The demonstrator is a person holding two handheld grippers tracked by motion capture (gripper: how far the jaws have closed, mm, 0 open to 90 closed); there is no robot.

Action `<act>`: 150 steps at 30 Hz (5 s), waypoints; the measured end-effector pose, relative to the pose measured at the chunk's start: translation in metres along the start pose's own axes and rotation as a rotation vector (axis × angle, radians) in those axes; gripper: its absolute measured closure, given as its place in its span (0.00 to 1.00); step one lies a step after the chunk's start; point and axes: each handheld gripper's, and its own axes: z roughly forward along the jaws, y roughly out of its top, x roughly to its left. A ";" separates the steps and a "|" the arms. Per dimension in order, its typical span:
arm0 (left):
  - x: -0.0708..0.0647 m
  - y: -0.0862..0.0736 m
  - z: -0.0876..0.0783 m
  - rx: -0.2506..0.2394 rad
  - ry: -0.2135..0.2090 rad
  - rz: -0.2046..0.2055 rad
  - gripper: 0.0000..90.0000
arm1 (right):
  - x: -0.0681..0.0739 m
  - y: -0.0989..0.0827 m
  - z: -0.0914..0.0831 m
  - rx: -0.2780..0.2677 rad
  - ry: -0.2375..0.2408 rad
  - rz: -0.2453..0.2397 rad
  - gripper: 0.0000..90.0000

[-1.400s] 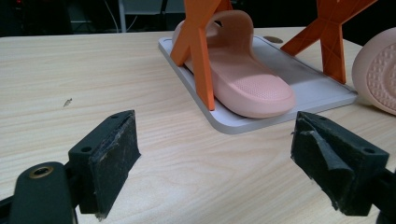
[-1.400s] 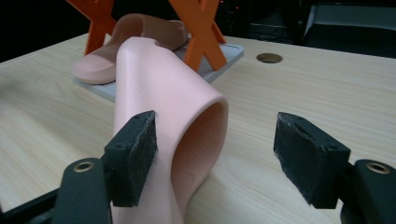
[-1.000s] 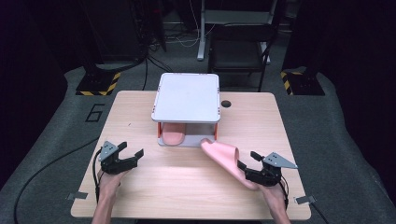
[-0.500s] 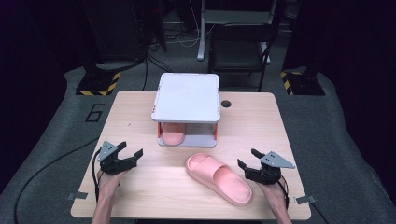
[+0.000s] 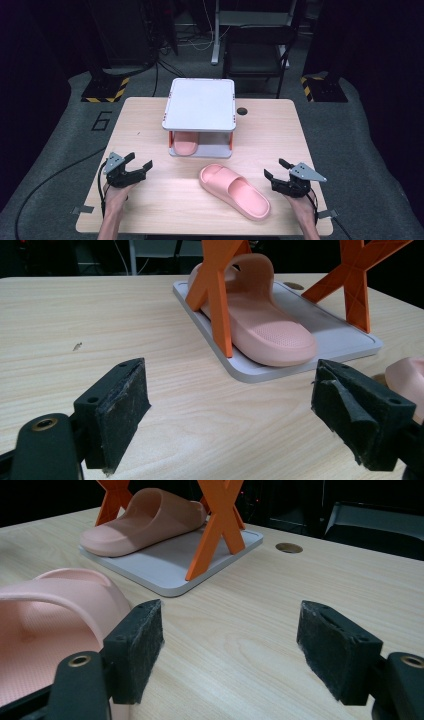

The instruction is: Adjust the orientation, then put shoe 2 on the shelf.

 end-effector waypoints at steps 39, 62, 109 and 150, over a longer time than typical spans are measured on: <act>-0.002 0.001 -0.001 -0.010 -0.003 -0.014 0.17 | 0.055 -0.004 0.055 0.212 0.258 -0.210 0.83; -0.001 0.001 -0.002 -0.019 0.006 -0.023 0.17 | 0.070 0.036 0.109 0.170 -0.014 -0.081 0.91; -0.042 0.009 0.016 -0.008 -0.139 0.007 0.17 | 0.055 0.129 0.110 -0.059 0.131 -0.035 0.26; -0.127 0.028 0.124 0.082 -0.298 0.120 0.31 | 0.041 0.154 0.162 0.050 0.171 -0.055 0.28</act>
